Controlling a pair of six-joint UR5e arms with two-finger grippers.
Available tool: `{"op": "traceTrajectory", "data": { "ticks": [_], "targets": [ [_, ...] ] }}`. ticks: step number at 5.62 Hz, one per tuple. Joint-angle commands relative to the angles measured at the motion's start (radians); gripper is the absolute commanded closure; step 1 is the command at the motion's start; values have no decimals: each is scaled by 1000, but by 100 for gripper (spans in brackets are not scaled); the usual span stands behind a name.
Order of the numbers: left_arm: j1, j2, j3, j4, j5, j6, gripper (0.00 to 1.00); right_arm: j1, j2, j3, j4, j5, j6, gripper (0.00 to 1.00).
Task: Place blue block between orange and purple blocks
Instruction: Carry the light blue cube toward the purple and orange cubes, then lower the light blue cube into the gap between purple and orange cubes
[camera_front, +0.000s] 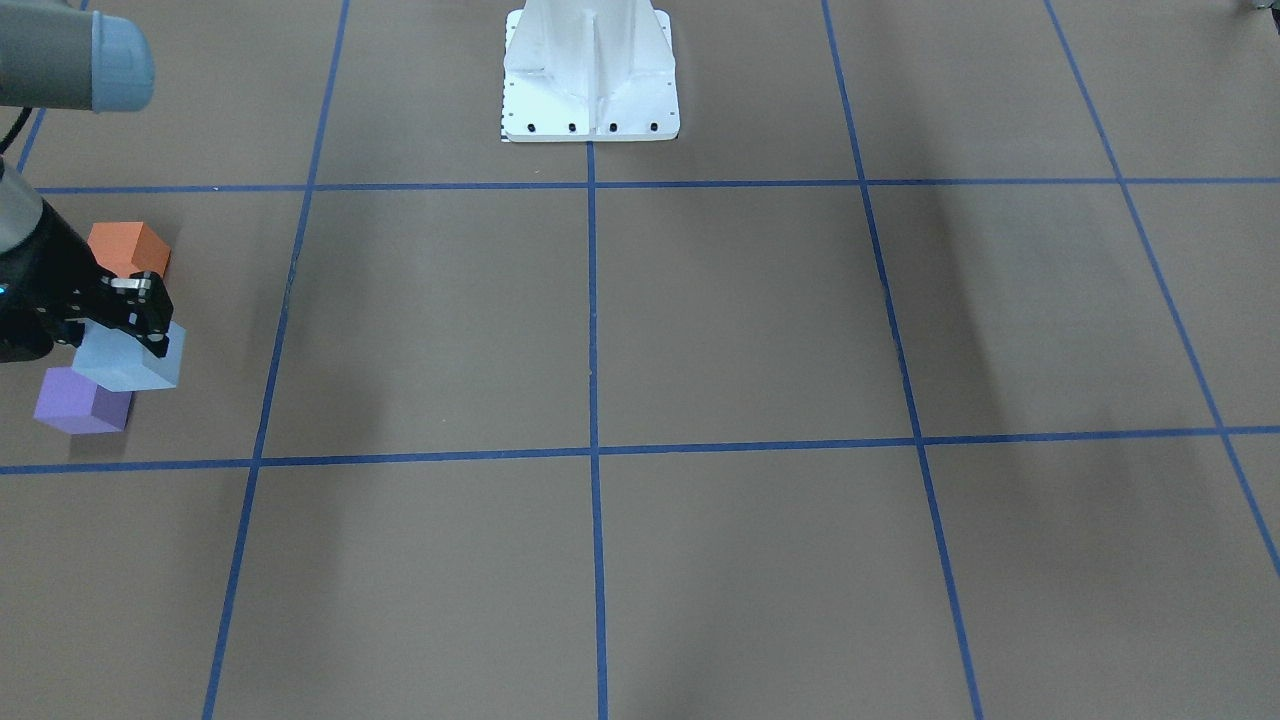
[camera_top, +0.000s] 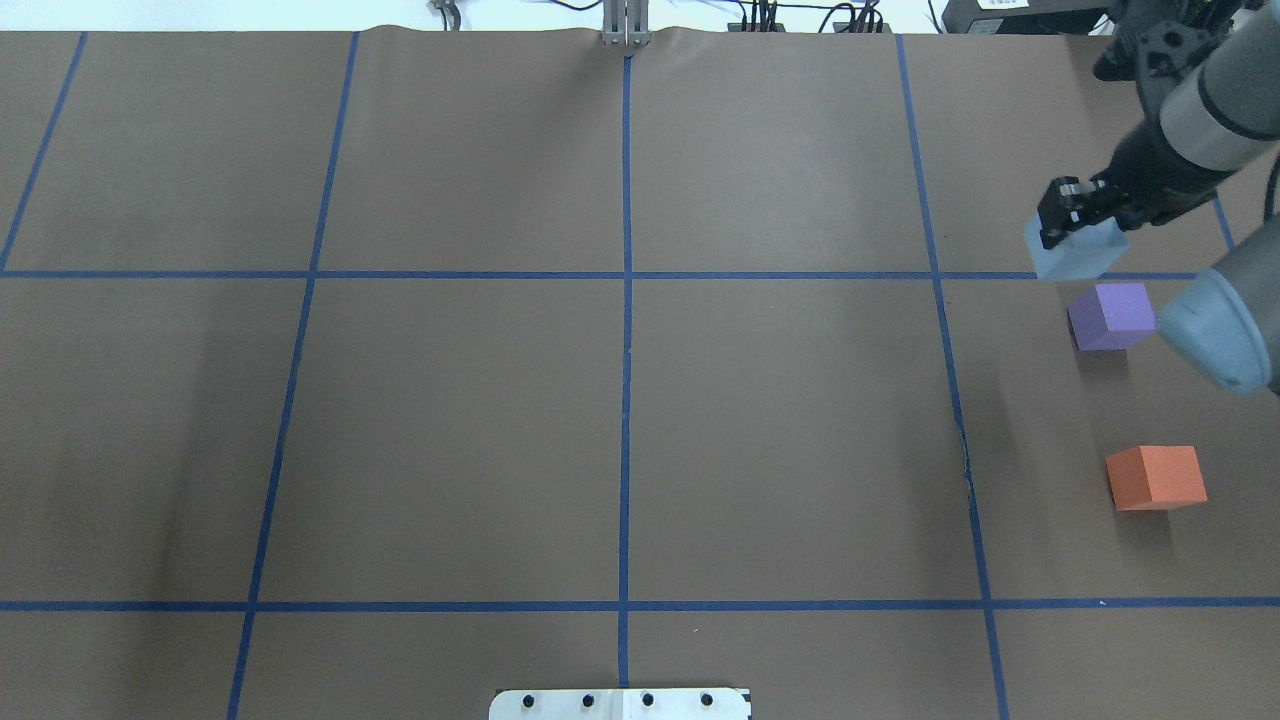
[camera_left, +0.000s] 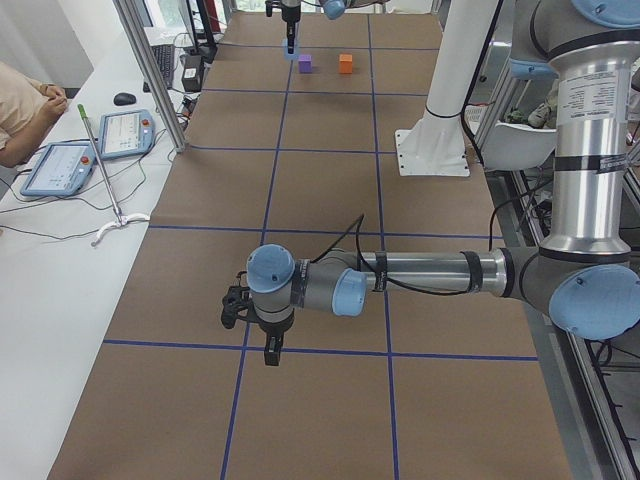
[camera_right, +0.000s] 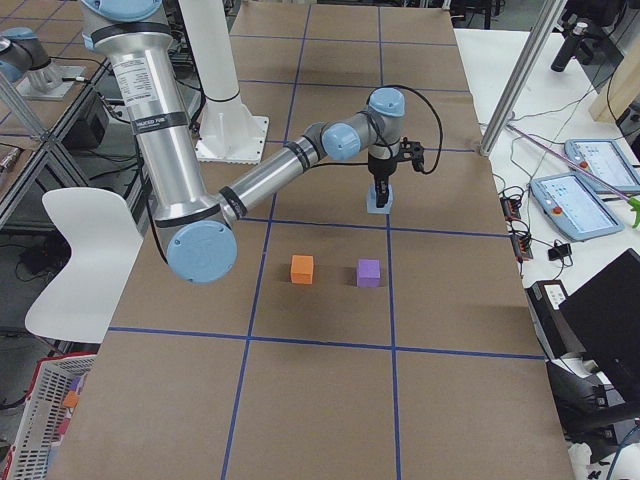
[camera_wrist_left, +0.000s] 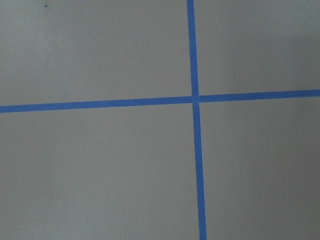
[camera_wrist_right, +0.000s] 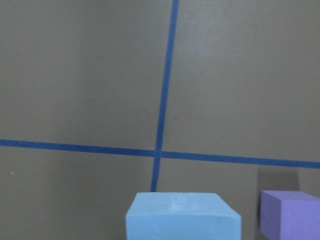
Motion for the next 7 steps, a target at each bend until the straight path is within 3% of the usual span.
{"op": "traceTrajectory", "data": {
  "ticks": [1,2,4,5,7],
  "targets": [
    [0,-3,-1,-1,0,0,0,3,-237,4,254,1,7,100],
    [2,0,-1,-20,-2,0,0,0,-325,-4,359,-2,20,100],
    [2,0,2,-23,0,0,0,-52,-356,-15,410,-17,86,100],
    [2,0,2,-23,0,0,0,-99,-356,-24,436,-67,126,100],
    [2,0,2,-23,0,0,0,-135,-353,-143,606,-92,160,100]
  ]
}}
